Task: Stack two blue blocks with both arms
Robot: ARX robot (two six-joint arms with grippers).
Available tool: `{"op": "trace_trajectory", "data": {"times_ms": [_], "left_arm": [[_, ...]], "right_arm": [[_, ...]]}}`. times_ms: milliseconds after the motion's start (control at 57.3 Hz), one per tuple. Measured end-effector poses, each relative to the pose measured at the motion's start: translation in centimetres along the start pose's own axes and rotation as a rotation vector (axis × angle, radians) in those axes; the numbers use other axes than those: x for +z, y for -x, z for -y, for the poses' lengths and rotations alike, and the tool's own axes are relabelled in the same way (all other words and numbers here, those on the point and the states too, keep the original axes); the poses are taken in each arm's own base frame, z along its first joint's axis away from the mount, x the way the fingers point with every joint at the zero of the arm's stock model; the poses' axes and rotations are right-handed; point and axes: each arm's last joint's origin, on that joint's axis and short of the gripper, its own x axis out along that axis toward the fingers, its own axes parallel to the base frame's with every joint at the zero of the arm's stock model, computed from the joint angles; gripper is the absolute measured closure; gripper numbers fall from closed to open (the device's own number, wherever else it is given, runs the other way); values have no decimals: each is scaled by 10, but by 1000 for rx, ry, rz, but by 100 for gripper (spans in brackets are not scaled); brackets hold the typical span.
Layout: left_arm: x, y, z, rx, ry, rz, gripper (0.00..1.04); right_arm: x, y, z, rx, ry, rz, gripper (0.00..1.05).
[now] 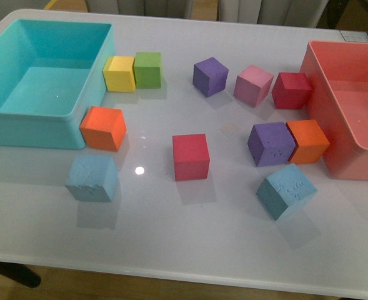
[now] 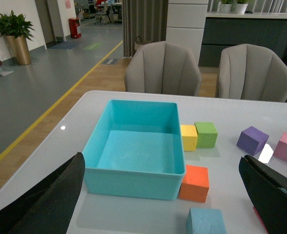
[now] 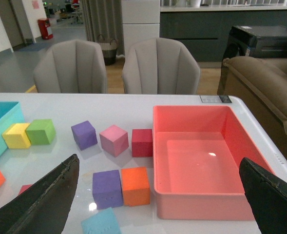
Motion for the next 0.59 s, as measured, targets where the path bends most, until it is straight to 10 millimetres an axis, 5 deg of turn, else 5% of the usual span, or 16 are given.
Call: {"op": "trace_trajectory", "data": {"times_ms": [594], "left_arm": [[0, 0, 0, 0, 0, 0, 9]], "right_arm": [[0, 0, 0, 0, 0, 0, 9]]}}
